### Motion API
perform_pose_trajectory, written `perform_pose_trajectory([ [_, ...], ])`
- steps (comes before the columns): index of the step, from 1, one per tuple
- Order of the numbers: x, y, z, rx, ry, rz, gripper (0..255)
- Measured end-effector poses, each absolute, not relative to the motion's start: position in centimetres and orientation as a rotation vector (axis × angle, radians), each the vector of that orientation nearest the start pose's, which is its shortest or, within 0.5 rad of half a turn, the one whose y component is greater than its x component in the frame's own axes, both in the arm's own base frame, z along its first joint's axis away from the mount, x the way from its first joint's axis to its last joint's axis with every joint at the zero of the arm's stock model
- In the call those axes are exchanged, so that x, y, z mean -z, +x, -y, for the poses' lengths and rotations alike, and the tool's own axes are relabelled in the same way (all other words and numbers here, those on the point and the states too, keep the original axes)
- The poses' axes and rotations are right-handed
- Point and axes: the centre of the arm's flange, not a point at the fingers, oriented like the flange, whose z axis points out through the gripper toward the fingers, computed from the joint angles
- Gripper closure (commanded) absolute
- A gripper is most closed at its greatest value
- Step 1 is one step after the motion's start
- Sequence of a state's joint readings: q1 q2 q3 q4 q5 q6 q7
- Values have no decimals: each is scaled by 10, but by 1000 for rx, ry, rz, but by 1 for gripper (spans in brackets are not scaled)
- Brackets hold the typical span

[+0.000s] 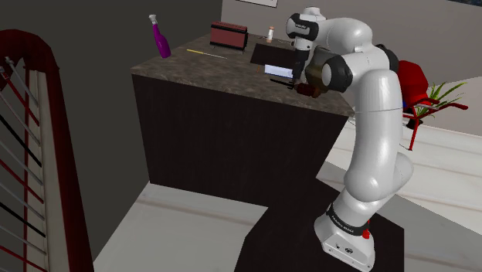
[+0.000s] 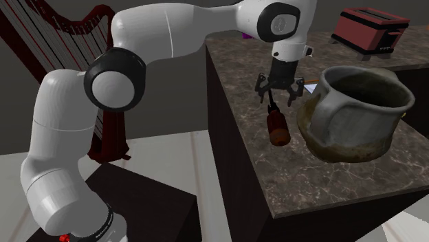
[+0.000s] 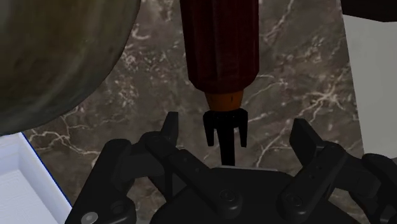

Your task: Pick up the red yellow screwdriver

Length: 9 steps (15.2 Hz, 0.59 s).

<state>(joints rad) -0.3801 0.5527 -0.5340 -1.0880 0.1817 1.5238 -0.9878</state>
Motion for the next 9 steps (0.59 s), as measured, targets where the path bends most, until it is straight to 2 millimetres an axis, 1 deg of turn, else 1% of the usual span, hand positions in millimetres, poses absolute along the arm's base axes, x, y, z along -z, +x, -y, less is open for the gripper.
perform_pose_trajectory([
  [7, -496, 514, 468, -161, -3142, 221, 0],
  [8, -494, 514, 468, -161, -3142, 221, 255],
  [9, -494, 514, 468, -161, -3142, 221, 255],
])
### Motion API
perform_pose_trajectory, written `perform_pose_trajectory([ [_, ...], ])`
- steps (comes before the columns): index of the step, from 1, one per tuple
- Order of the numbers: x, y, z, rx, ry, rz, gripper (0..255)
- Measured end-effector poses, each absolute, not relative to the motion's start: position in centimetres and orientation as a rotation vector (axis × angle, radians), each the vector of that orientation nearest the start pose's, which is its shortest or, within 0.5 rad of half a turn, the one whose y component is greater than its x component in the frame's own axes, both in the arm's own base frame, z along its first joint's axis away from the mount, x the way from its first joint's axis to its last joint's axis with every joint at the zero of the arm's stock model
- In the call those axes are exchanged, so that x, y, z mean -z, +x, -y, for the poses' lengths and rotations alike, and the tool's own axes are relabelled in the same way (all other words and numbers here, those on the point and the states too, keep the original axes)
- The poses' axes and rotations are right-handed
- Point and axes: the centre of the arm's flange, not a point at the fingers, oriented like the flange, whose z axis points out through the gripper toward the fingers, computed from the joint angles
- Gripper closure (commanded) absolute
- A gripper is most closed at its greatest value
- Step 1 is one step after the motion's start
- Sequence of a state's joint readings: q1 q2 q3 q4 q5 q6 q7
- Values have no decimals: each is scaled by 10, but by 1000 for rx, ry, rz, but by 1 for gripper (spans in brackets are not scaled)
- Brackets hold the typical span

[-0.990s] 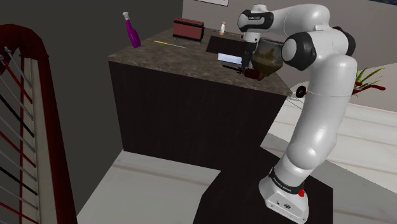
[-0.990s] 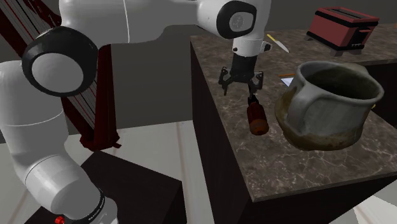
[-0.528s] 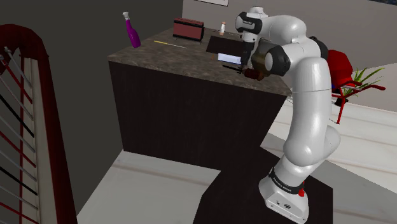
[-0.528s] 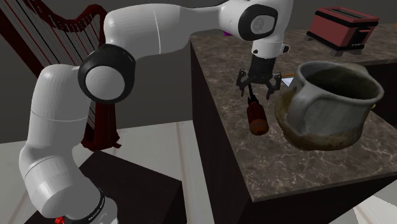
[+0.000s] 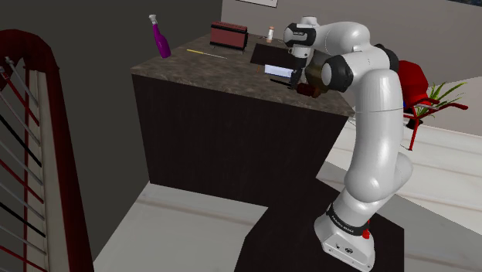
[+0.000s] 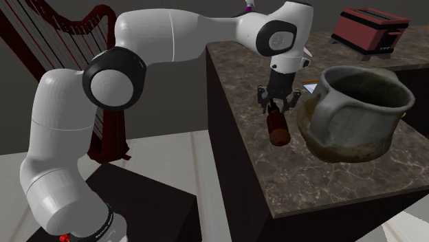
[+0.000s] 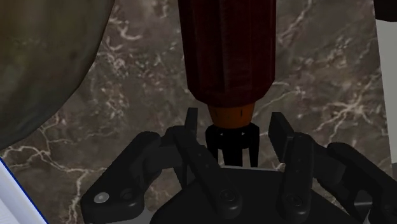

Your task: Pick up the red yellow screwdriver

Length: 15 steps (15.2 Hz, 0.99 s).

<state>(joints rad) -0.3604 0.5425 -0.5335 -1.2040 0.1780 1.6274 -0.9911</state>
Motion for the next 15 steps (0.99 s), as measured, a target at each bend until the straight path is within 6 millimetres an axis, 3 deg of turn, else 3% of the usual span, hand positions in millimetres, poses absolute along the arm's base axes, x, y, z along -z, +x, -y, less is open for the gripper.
perform_pose_trajectory([
  [9, -493, 514, 468, -160, -3142, 221, 255],
  [15, -519, 514, 469, -160, -3142, 220, 255],
])
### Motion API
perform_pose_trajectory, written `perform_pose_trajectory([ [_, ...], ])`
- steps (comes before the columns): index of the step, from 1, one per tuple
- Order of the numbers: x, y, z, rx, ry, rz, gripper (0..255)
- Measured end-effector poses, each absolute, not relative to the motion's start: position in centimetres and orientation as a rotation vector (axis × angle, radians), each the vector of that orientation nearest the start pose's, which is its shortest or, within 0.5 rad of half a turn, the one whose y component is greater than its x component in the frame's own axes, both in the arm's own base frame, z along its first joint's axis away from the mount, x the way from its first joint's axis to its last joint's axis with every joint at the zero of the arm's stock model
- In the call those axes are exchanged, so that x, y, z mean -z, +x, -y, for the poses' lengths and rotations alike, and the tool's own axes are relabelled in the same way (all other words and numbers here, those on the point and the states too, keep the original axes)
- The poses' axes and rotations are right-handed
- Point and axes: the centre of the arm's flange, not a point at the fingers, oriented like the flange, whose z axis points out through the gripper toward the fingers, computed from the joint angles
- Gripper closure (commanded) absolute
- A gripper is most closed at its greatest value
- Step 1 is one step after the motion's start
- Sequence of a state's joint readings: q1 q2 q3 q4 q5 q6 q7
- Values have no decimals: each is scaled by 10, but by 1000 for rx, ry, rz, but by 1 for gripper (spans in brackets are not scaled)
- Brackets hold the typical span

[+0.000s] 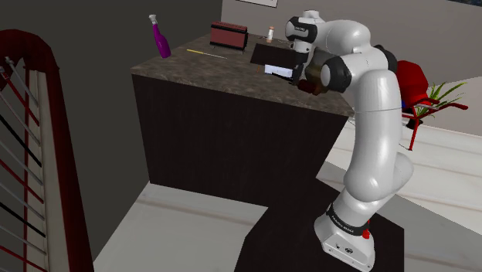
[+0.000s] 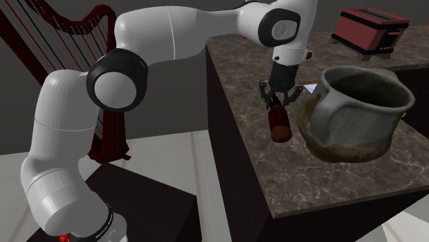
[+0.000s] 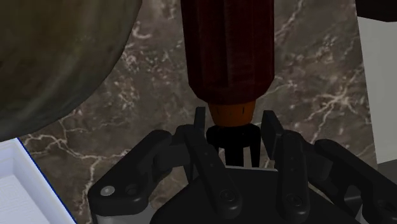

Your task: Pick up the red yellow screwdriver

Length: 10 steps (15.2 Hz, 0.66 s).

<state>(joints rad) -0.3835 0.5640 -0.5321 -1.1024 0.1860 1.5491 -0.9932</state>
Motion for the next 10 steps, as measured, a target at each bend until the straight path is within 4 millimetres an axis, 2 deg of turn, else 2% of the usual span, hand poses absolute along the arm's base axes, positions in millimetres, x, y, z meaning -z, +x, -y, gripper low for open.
perform_pose_trajectory([
  [10, -569, 514, 469, -160, -3143, 221, 255],
])
